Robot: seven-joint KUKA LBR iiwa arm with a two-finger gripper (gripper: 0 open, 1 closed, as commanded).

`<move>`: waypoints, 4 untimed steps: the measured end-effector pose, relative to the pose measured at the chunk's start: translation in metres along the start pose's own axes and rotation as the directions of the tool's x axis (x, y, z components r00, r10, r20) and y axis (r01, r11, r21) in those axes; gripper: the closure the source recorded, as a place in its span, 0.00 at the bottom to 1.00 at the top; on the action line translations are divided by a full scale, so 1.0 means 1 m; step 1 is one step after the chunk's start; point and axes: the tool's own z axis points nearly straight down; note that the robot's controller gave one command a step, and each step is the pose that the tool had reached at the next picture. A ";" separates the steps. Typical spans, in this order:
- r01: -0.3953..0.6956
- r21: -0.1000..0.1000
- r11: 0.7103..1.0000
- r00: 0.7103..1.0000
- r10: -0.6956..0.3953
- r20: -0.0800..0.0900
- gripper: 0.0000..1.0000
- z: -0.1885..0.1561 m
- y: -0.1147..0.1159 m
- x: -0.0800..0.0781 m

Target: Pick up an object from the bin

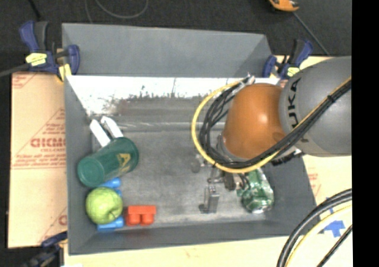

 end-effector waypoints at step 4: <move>0.092 0.005 0.996 0.996 -0.092 0.010 0.00 -0.044 -0.093 -0.004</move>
Offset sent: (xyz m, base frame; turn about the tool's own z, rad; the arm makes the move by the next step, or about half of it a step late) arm -0.0076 -0.0414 -0.0011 -0.2566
